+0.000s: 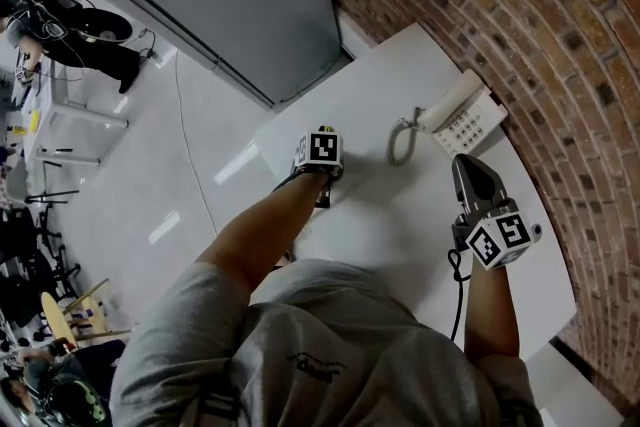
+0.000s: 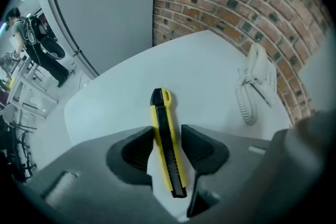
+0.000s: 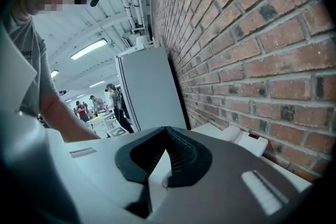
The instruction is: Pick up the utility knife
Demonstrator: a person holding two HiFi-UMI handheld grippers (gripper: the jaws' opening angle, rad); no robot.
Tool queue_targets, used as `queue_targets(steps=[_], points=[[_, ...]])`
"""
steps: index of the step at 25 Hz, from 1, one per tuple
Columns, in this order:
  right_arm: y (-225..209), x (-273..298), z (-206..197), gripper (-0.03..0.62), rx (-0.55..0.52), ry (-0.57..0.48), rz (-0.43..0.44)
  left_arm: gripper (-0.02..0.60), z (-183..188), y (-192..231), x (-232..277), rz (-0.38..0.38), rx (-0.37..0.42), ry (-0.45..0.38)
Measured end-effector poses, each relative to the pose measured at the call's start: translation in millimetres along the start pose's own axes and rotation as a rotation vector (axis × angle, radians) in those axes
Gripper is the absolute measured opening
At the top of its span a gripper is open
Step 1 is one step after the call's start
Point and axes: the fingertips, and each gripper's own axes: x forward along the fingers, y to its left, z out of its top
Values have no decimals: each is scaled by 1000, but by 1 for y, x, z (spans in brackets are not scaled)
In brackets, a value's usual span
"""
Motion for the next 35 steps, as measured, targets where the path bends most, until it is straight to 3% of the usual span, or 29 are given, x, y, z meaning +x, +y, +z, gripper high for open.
queue_targets(steps=[3,5,9,14,24,35], points=[[-2,-5,-4,9,19,-5,-5,166,0,1,1,19,13,3],[-3,-9,-6,10,31,-10,-8,120,0,3,1,13,5,9],[-5,-16,-7,10,41,-14,-18,118,0,6,-1,-10,-14,-8],[-4,-20,-4,10,33,-14,-28,118,-2,-1,-15,-83,-57,-17],[25,3,21,9,-10,-30,-18,118,48,3,-86,-282,-86,-225],[110,69,50,9,-74,-24,42,118,88,75,-206,-441,-46,-510]])
